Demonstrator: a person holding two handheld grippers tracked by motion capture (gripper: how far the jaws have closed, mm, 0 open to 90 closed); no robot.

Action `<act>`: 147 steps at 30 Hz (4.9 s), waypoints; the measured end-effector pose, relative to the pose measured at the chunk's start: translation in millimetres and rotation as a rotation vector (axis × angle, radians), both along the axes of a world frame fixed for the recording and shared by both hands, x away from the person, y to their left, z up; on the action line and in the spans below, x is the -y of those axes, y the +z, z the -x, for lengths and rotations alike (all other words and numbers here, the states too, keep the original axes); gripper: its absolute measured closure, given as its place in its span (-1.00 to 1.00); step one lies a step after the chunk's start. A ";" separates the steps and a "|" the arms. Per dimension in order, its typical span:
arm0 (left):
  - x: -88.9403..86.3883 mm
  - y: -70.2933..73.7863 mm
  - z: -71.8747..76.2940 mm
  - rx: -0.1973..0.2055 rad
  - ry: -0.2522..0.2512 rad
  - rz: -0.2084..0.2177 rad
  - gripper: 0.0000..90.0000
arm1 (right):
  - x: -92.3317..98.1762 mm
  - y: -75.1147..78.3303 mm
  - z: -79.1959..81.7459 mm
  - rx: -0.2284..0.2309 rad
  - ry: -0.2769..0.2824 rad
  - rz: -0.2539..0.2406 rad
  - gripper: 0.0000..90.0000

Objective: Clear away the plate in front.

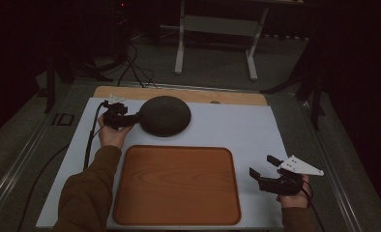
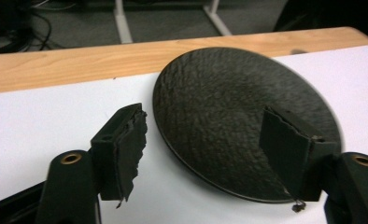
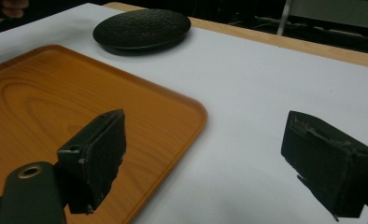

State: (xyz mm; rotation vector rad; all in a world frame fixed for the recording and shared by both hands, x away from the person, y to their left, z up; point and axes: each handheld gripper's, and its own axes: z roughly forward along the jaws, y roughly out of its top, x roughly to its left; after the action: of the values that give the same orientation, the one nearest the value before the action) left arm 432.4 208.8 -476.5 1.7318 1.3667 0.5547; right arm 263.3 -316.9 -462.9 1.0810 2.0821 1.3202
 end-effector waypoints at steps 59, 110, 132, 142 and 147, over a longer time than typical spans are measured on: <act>13.3 -50.8 -52.0 -0.286 0.154 0.399 0.61 | 2.5 -0.9 -4.2 -0.010 0.007 0.008 -0.69; 36.4 -34.9 -36.4 -0.337 0.073 0.738 0.91 | 5.0 1.0 -2.0 0.000 0.005 -0.004 -0.69; 21.1 -9.4 -3.5 -0.310 0.058 0.874 0.91 | 5.5 1.2 -1.8 0.001 -0.002 -0.011 -0.69; 13.2 -7.3 13.5 -0.294 0.045 0.920 0.91 | 5.1 1.2 -1.1 0.001 -0.002 -0.011 -0.69; 12.8 -5.0 21.5 -0.294 0.034 0.920 0.91 | 4.0 0.2 -2.0 -0.003 0.000 -0.012 -0.69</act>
State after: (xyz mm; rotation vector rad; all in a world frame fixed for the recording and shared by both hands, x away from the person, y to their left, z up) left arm 411.0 196.0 -481.6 1.0412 1.5117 -0.3159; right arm 265.4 -320.9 -462.7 1.0890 2.0790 1.3339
